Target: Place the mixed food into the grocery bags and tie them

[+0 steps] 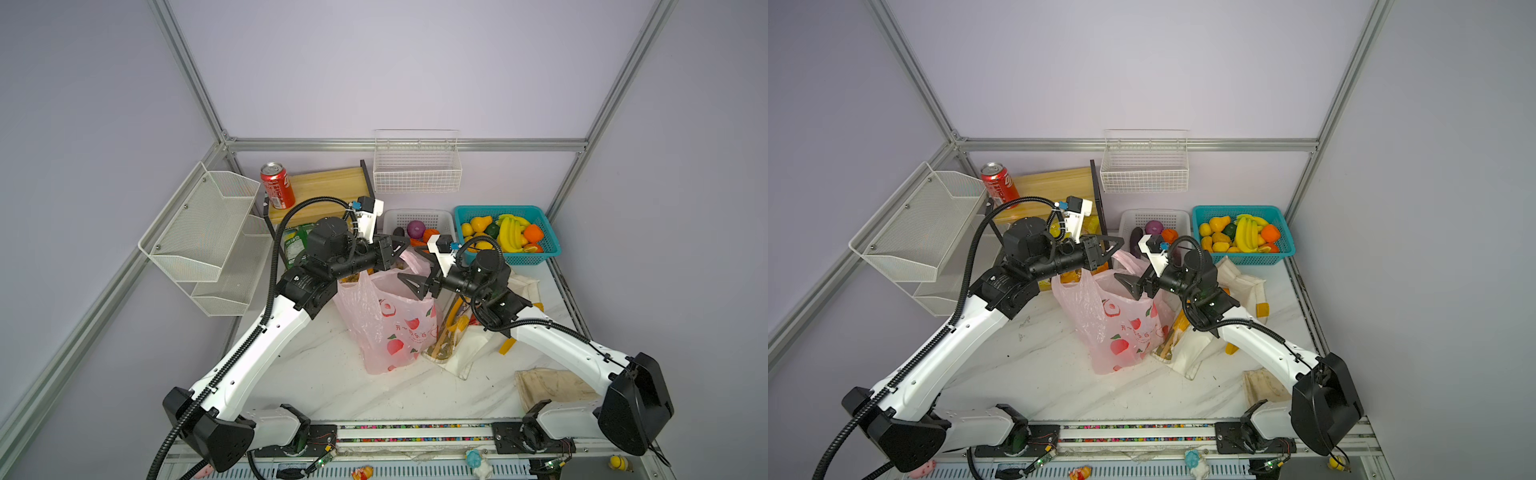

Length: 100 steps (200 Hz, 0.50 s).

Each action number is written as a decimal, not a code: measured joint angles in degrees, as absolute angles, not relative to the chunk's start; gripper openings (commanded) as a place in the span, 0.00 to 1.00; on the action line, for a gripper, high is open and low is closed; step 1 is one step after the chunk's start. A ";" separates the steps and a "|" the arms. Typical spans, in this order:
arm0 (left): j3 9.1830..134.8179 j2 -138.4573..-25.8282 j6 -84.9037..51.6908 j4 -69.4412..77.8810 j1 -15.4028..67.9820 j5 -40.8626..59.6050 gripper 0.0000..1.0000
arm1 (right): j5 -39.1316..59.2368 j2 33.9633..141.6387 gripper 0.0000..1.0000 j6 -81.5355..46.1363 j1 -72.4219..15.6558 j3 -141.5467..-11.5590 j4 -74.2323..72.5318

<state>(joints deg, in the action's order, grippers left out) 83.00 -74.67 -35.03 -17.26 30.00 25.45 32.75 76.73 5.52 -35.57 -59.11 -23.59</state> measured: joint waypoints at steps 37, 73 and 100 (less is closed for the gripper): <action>83.00 -74.67 -34.87 -17.26 30.00 25.87 0.00 | 42.22 75.37 0.97 7.22 -30.74 -61.69 -19.20; 83.05 -74.85 -34.89 -17.26 30.00 27.09 0.00 | 52.07 81.01 0.82 9.23 -28.67 -66.37 -16.51; 83.05 -74.94 -34.92 -17.28 30.00 27.99 0.00 | 58.48 87.92 0.55 10.04 -28.84 -70.13 -15.62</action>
